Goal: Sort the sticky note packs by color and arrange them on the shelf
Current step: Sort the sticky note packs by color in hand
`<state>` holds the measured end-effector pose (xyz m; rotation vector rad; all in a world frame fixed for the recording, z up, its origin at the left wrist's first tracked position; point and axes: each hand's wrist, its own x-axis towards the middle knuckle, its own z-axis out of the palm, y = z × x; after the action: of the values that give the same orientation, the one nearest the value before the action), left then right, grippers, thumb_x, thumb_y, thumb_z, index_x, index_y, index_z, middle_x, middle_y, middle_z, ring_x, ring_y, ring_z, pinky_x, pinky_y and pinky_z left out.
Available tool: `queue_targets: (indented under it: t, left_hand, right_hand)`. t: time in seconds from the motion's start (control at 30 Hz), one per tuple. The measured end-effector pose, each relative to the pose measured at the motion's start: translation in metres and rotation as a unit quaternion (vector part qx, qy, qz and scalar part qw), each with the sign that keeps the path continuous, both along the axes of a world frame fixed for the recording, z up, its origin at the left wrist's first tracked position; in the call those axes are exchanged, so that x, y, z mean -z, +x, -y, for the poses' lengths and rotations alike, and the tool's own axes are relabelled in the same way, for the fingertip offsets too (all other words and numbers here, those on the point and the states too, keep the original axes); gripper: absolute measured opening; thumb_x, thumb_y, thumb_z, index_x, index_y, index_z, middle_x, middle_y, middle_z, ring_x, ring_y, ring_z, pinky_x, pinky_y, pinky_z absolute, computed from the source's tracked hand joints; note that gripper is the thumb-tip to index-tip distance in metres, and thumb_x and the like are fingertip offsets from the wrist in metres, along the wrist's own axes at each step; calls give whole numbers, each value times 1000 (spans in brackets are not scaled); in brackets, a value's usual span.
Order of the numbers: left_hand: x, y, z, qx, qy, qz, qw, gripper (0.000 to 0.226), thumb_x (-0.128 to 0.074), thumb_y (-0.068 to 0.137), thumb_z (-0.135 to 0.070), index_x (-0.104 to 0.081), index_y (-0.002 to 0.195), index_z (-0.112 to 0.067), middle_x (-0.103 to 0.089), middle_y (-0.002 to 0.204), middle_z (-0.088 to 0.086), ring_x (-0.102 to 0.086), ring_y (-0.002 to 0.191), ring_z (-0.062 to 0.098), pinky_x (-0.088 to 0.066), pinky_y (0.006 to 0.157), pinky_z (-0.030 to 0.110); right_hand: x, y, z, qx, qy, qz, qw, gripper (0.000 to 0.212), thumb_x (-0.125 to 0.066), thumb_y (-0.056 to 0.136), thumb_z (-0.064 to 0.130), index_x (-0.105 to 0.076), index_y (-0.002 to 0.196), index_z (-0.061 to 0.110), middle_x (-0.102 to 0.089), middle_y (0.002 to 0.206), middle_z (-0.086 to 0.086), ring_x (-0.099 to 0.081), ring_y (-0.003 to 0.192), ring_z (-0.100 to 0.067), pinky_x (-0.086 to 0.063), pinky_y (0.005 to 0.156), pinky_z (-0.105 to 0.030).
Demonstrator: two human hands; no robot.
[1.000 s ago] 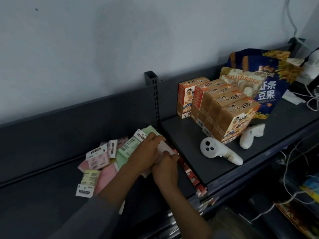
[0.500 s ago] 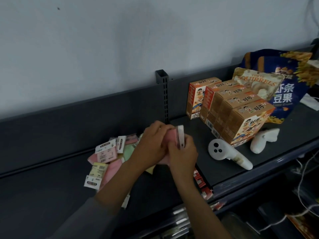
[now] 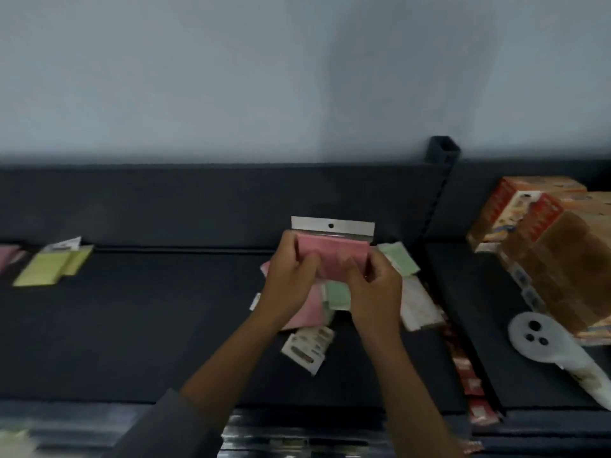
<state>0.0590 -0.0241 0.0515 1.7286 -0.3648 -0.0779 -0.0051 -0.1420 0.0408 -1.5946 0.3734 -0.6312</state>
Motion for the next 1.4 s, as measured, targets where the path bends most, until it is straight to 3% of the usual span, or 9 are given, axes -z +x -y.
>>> queue_targets:
  t: [0.13,0.27,0.33,0.5,0.63,0.87,1.03,1.3,1.4]
  left_hand:
    - [-1,9,-78,-56,17,-13,998,22,-60,89,-21,-56,110,-22,-69,100,-1,-68,90,20,-59,76,46]
    - [-3,11,-173,-120,41,15,992,32,-68,91,-22,-57,121,-20,-68,101,-9,-65,85,-2,-50,70,16]
    - [-7,8,-224,-163,51,19,985,36,-71,91,-21,-56,123,-21,-67,98,-10,-62,80,-4,-48,68,13]
    - [-6,-7,-346,-293,58,25,954,50,-74,87,-20,-47,128,-28,-64,101,-6,-68,86,14,-59,77,40]
    - [-3,-30,-424,-335,76,35,938,48,-71,88,-9,-48,126,-29,-63,102,-6,-69,84,12,-60,74,39]
    - [2,-70,-527,-406,71,21,911,53,-66,89,-1,-49,128,-34,-61,116,-9,-65,99,8,-59,77,22]
    - [4,-102,-592,-478,45,-8,877,51,-65,91,1,-51,132,-27,-58,125,-8,-63,102,10,-55,75,12]
    - [17,-100,-669,-516,97,-35,850,39,-63,97,-14,-55,133,-25,-62,114,-10,-62,88,3,-50,70,9]
    - [17,-71,-698,-537,130,-31,833,36,-63,98,-21,-55,132,-30,-61,118,-9,-61,83,3,-49,66,9]
  right_hand:
    - [-7,29,-68,-36,-6,-7,999,6,-63,96,19,-67,100,21,-68,87,7,-64,77,-3,-49,64,-14]
    - [-5,57,-154,-101,-14,-18,995,5,-64,96,27,-66,98,23,-70,89,4,-66,80,-11,-53,71,-29]
    - [-4,68,-202,-138,-16,-33,990,8,-64,96,32,-66,97,24,-71,88,4,-66,79,-11,-54,71,-32]
    - [-3,84,-308,-244,-31,-56,968,15,-54,103,28,-63,104,16,-70,88,-8,-70,64,-25,-52,49,-27]
    - [5,82,-384,-288,-86,-55,952,22,-50,104,34,-58,101,14,-69,84,-11,-62,43,-25,-45,41,-30]
    - [9,73,-501,-359,-87,-34,929,22,-52,102,34,-60,112,16,-67,101,-10,-67,74,-34,-47,42,-18]
    - [19,66,-580,-415,-86,-44,905,19,-55,101,34,-59,109,18,-66,106,-9,-68,94,-31,-61,67,-45]
    - [38,83,-673,-460,-98,-71,880,29,-54,100,43,-59,115,19,-65,109,-8,-69,90,-32,-60,61,-37]
    - [39,106,-700,-465,-92,-58,878,30,-54,101,38,-60,116,13,-66,109,-8,-67,92,-24,-52,56,-24]
